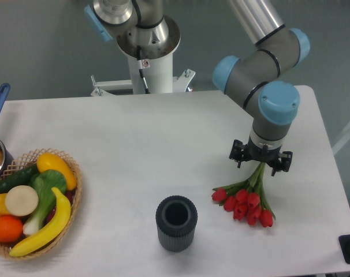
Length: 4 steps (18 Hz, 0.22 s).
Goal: Place the flowers on the table
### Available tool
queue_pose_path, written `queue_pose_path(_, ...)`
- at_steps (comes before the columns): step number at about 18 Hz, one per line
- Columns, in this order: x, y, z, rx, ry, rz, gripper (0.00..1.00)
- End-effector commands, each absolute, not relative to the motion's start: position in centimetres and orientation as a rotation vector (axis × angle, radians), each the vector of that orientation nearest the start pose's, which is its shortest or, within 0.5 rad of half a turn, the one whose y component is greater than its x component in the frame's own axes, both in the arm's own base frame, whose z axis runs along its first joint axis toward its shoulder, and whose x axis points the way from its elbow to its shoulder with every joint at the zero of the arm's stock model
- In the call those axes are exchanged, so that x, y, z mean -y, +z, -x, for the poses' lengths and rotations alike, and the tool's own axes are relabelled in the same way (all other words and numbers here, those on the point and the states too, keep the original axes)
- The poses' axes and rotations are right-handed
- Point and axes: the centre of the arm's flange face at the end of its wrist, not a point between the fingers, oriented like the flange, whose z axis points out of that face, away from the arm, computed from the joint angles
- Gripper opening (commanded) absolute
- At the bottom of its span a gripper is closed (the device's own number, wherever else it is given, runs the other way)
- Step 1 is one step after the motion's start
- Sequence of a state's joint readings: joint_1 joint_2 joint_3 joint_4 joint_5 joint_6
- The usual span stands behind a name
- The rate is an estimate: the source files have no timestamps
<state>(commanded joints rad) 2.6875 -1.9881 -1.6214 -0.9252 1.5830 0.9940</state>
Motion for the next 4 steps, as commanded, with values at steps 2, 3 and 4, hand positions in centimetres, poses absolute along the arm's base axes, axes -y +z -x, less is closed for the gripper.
queue_pose_path(2,-39.76,29.51,51.62,0.182,0.254,3.048,1.00)
queue_pose_path(3,-39.81,29.56,51.52,0.180,0.257,3.049,1.00)
queue_pose_path(4,-39.91,29.51,51.51,0.180,0.261,3.047,1.00)
